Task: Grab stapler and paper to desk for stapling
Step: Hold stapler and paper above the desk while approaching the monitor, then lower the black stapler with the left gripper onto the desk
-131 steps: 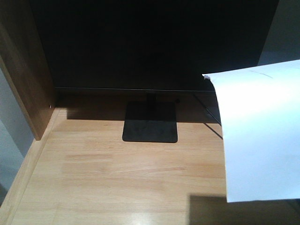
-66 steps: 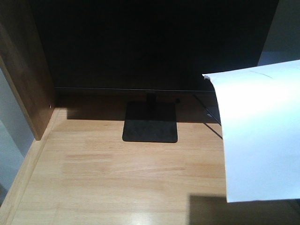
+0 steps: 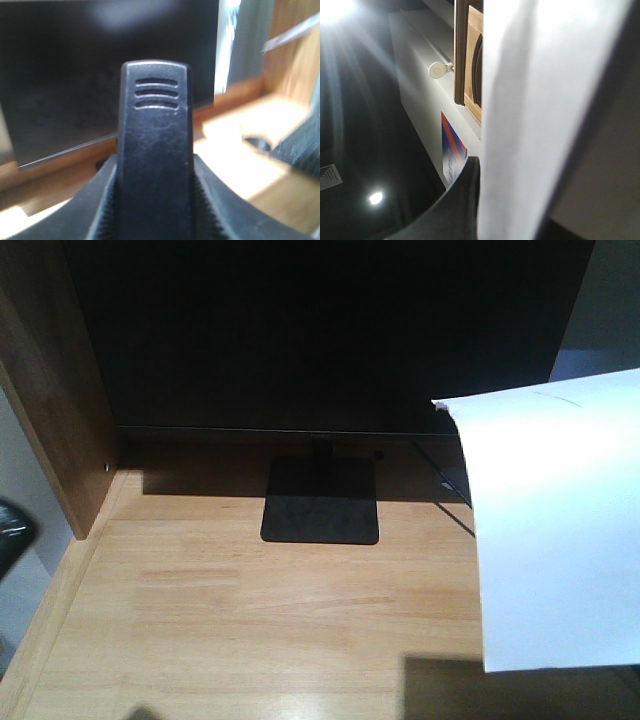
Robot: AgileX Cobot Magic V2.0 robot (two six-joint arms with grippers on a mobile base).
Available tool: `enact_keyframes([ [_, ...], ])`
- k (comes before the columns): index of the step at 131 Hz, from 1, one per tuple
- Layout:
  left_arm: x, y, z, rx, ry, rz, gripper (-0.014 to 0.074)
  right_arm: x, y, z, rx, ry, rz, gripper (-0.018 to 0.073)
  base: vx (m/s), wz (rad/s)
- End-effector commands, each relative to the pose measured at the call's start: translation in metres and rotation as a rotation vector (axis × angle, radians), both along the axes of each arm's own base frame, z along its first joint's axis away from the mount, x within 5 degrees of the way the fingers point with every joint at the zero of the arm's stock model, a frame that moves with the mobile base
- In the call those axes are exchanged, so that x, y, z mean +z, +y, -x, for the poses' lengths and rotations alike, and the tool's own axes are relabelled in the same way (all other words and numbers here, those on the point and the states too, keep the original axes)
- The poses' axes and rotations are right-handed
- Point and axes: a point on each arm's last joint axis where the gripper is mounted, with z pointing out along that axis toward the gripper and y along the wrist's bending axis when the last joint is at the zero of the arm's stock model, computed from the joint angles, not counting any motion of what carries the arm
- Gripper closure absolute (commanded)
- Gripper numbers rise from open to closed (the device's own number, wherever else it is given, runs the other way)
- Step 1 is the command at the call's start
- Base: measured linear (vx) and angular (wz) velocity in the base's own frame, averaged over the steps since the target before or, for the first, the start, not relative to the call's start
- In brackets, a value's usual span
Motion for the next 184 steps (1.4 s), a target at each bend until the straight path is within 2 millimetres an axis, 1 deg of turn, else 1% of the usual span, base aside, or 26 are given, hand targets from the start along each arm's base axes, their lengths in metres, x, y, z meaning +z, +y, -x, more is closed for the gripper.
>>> enact_keyframes([
  [1, 0.017, -0.014, -0.025, -0.018, -0.088, 0.045, 0.0603, 0.01, -0.001, 0.003, -0.002, -0.054, -0.011, 0.0561, 0.0, 0.0],
  [11, 0.013, -0.025, -0.041, -0.052, -0.067, 0.012, 0.0603, 0.01, -0.001, 0.003, -0.002, -0.054, -0.011, 0.0561, 0.0, 0.0],
  [12, 0.012, -0.029, -0.046, -0.063, -0.059, 0.001, 0.0603, 0.01, -0.001, 0.003, -0.002, -0.054, -0.011, 0.0561, 0.0, 0.0],
  [23, 0.007, -0.039, -0.061, -0.096, -0.037, -0.028, 0.0603, 0.01, -0.001, 0.003, -0.002, -0.054, -0.011, 0.0561, 0.0, 0.0],
  [24, 0.005, -0.042, -0.066, -0.102, -0.026, -0.036, 0.0603, 0.01, -0.001, 0.003, -0.002, -0.054, -0.011, 0.0561, 0.0, 0.0],
  [47, -0.011, -0.063, -0.096, -0.178, -0.007, -0.133, 0.0603, 0.01, -0.001, 0.003, -0.002, -0.054, -0.011, 0.0561, 0.0, 0.0],
  [48, -0.014, -0.066, -0.1, -0.188, -0.007, -0.154, 0.0603, 0.01, -0.001, 0.003, -0.002, -0.054, -0.011, 0.0561, 0.0, 0.0],
  [72, -0.035, -0.086, -0.127, -0.286, -0.005, -0.241, 0.0603, 0.01, -0.001, 0.003, -0.002, -0.054, -0.011, 0.0561, 0.0, 0.0],
  [81, -0.04, -0.091, -0.132, -0.336, -0.016, -0.276, 0.0603, 0.01, -0.001, 0.003, -0.002, -0.054, -0.011, 0.0561, 0.0, 0.0],
  [92, -0.05, -0.098, -0.137, -0.449, -0.065, -0.355, 0.0603, 0.01, -0.001, 0.003, -0.002, -0.054, -0.011, 0.0561, 0.0, 0.0],
  [112, -0.065, -0.102, -0.146, -0.628, -0.137, -0.433, 0.0603, 0.01, -0.001, 0.003, -0.002, -0.054, -0.011, 0.0561, 0.0, 0.0],
  [137, -0.084, -0.097, -0.165, -0.736, -0.129, -0.411, 0.0603, 0.01, -0.001, 0.003, -0.002, -0.054, -0.011, 0.0561, 0.0, 0.0],
  [149, -0.097, -0.093, -0.176, -0.773, -0.106, -0.396, 0.0603, 0.01, -0.001, 0.003, -0.002, -0.054, -0.011, 0.0561, 0.0, 0.0],
  [157, -0.107, -0.091, -0.184, -0.776, -0.057, -0.364, 0.0603, 0.01, -0.001, 0.003, -0.002, -0.054, -0.011, 0.0561, 0.0, 0.0],
  [170, -0.126, -0.091, -0.197, -0.786, 0.027, -0.324, 0.0603, 0.01, -0.001, 0.003, -0.002, -0.054, -0.011, 0.0561, 0.0, 0.0],
  [184, -0.14, -0.094, -0.21, -0.809, 0.084, -0.296, 0.0603, 0.01, -0.001, 0.003, -0.002, -0.054, -0.011, 0.0561, 0.0, 0.0],
])
